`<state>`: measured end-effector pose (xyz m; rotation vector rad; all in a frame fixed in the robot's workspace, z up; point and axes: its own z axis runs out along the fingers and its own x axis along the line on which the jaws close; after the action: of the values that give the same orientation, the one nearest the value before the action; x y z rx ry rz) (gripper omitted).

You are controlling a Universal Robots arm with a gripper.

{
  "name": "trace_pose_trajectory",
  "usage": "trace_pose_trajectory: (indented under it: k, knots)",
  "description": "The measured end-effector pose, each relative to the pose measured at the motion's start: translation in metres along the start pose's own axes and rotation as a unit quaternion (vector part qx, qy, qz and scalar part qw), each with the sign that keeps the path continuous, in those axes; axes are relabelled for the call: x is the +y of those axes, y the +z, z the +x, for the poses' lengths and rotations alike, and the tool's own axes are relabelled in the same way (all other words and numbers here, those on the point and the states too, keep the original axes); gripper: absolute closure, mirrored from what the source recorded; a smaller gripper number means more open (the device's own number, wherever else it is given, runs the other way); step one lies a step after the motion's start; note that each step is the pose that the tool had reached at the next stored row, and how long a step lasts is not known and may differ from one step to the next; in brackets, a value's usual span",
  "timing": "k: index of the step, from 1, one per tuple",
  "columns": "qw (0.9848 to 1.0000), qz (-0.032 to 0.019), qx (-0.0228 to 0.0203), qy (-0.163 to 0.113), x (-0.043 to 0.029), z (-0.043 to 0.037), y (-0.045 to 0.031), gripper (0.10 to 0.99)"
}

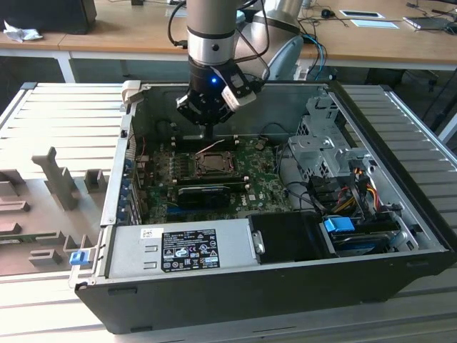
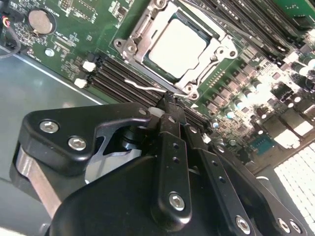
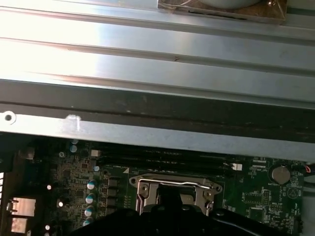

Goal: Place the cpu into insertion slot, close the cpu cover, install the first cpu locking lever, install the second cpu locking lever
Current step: 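Install the first cpu locking lever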

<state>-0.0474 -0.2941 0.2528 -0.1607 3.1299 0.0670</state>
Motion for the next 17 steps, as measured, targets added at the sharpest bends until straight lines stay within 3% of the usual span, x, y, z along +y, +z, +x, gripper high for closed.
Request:
trace_pose_trajectory:
  k: [3, 6, 7, 10, 17]
  knots:
    - [1.0, -0.0002, 0.0, 0.0, -0.0006, -0.0014, 0.0012, 0.98]
    - [1.0, -0.0039, -0.0004, 0.0, -0.0022, -0.0022, 0.0051, 0.98]
    - [1.0, -0.0072, -0.0008, 0.002, -0.0025, -0.0034, 0.0065, 0.98]
    - [0.9995, -0.0311, -0.0035, 0.008, -0.0028, -0.0051, 0.0104, 0.98]
    - [0.9994, -0.0323, -0.0039, 0.012, -0.0032, -0.0115, 0.0216, 0.98]
